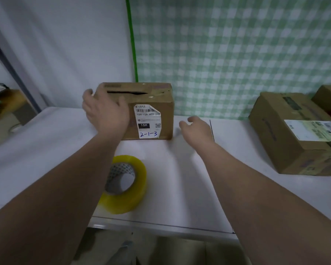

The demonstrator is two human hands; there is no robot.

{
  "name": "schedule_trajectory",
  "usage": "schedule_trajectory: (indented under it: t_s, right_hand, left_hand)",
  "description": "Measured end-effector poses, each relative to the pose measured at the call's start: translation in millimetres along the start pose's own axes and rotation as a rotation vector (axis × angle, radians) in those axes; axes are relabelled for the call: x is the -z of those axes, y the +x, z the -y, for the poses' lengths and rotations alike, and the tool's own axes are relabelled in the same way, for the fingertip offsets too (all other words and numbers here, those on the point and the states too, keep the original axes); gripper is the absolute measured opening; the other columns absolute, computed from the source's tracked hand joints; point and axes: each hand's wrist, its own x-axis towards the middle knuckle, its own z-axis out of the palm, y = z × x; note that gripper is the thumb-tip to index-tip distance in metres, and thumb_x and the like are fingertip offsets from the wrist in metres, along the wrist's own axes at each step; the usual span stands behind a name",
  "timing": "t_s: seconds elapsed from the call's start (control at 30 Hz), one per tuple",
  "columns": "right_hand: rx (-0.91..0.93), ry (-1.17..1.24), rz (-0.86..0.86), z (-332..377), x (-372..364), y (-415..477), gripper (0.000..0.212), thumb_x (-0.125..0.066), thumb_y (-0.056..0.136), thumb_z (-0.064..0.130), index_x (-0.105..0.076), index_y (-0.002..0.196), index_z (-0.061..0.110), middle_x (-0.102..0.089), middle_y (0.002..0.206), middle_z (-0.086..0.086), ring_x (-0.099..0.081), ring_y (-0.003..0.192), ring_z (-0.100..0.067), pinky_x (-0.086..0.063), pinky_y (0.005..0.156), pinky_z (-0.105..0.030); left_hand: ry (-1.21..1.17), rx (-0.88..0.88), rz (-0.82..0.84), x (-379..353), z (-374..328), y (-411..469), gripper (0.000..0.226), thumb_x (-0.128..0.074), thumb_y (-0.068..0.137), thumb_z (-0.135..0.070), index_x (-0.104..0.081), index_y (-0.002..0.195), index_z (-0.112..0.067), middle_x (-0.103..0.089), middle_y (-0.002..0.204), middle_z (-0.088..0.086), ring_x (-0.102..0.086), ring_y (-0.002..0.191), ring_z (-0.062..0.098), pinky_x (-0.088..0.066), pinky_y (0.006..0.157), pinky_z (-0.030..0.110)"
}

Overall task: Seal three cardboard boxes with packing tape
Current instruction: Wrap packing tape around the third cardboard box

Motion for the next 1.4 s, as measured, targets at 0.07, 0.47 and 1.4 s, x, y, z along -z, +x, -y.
schedule_trajectory:
  t_s: [0.07, 0.47, 1.4]
  right_hand:
    - [-0.007, 0.179, 0.04, 16.8, -5.4, 8.3, 0.056, -0.046, 0.095, 0.039, -0.037, 0.146, 0.018, -0.044, 0.146, -0.006, -0.043, 0.132, -0.025, -0.037, 0.106, -0.036]
    - [-0.259, 0.832, -0.175, -26.7, 24.3, -12.4, 0.014, -0.051, 0.093, 0.034, -0.062, 0.096, 0.025, -0.067, 0.09, 0.002, -0.058, 0.083, -0.012, -0.04, 0.072, -0.025]
    - [-0.289, 0.744, -0.349, -120.6, 136.4, -127.6, 0.021, -0.048, 0.095, 0.028, -0.065, 0.088, 0.017, -0.063, 0.081, -0.003, -0.054, 0.065, -0.017, -0.043, 0.057, -0.029]
  left_hand:
    - [-0.11, 0.223, 0.065, 1.0, 9.5, 17.4, 0.063, -0.049, 0.091, -0.04, -0.029, 0.147, -0.018, -0.026, 0.15, 0.013, -0.026, 0.136, 0.034, -0.028, 0.11, 0.047]
    - [-0.439, 0.327, 0.357, 3.9, -2.8, -10.5, 0.052, -0.055, 0.088, -0.04, -0.042, 0.132, -0.017, -0.049, 0.122, 0.004, -0.05, 0.101, 0.023, -0.049, 0.088, 0.037]
    - [-0.225, -0.033, 0.696, 61.9, -60.1, -148.8, 0.034, -0.047, 0.091, -0.028, -0.047, 0.122, -0.039, -0.045, 0.12, 0.009, -0.051, 0.087, 0.02, -0.04, 0.066, 0.027]
